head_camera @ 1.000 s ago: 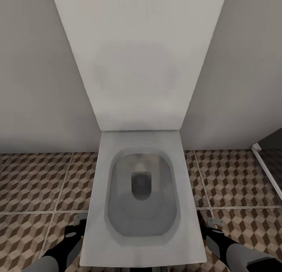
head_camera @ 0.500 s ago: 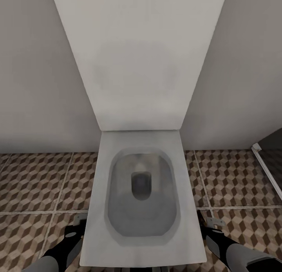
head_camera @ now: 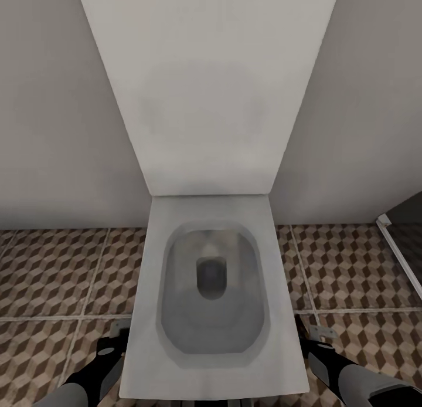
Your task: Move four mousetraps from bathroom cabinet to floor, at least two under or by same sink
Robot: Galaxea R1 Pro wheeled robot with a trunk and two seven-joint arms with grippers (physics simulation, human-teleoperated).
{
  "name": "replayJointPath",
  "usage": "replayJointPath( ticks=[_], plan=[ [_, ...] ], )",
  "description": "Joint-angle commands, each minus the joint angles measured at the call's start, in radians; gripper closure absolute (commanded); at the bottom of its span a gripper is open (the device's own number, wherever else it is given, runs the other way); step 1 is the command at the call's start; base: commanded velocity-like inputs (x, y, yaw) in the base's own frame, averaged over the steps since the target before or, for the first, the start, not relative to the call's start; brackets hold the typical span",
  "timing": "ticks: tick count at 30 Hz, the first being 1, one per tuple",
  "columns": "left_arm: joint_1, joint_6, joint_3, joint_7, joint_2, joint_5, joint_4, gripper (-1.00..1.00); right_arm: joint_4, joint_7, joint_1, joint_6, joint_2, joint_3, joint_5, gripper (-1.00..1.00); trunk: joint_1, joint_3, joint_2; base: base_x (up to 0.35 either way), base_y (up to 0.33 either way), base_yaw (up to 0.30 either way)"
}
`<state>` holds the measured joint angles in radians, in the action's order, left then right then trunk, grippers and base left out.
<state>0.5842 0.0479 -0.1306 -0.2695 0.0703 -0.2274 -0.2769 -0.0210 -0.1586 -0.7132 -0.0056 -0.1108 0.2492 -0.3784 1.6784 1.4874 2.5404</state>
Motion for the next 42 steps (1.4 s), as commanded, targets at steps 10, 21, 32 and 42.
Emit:
replayJointPath(
  ticks=[10, 21, 32, 42],
  plan=[
    [0.000, 0.003, -0.012, -0.007, -0.001, -0.011, 0.001, 1.00, -0.001, -0.002, 0.000, -0.001, -0.001, 0.008, -0.010, -1.00, 0.000, 0.001, 0.000, 0.000, 0.000, 0.000],
    [0.000, 0.003, -0.012, -0.005, 0.000, -0.009, 0.001, 1.00, -0.001, -0.002, 0.000, -0.001, -0.001, 0.008, -0.010, -1.00, 0.000, 0.001, 0.000, 0.000, 0.000, 0.000],
    [0.000, 0.004, -0.012, -0.006, 0.002, -0.009, 0.001, 1.00, -0.001, -0.002, 0.000, -0.001, -0.001, 0.008, -0.010, -1.00, 0.000, 0.001, 0.000, 0.000, 0.000, 0.000],
    [0.000, 0.003, -0.012, -0.006, 0.003, -0.010, 0.001, -1.00, -0.001, -0.002, 0.000, -0.001, -0.001, 0.008, -0.010, -1.00, 0.000, 0.001, 0.000, 0.000, 0.000, 0.000]
  ],
)
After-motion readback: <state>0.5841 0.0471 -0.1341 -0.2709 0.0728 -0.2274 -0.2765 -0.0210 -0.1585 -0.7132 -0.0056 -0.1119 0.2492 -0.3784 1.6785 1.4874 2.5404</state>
